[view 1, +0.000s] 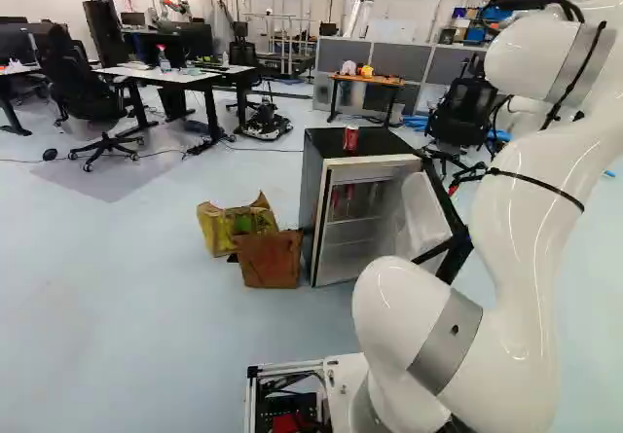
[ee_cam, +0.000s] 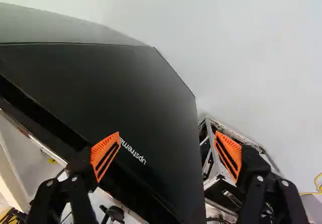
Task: Grab a drink from the fridge
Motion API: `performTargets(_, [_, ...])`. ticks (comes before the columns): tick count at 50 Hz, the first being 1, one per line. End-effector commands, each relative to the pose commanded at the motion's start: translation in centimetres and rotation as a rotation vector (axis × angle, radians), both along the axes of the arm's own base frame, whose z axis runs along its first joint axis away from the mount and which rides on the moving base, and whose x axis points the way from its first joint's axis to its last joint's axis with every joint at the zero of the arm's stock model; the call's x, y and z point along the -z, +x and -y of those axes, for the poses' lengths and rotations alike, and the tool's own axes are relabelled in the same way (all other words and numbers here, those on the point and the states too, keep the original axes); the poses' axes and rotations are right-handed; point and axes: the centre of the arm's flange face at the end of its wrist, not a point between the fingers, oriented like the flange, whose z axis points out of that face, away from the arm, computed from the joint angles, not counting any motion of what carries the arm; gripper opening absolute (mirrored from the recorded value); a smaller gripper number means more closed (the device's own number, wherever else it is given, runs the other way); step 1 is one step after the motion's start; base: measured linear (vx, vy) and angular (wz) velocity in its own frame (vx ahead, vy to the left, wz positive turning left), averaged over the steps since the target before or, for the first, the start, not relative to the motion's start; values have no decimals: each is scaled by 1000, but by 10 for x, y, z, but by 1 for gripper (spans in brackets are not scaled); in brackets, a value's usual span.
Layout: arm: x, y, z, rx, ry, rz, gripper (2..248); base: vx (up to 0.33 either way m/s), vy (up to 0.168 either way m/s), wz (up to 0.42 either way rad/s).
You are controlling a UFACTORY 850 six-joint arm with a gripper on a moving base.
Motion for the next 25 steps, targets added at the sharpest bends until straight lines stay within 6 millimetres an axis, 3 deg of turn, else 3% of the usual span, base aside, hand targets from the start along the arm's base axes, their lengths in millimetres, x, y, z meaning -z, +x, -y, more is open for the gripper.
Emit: performTargets(25, [1,3,-26,-32,26,-18,247,0,0,0])
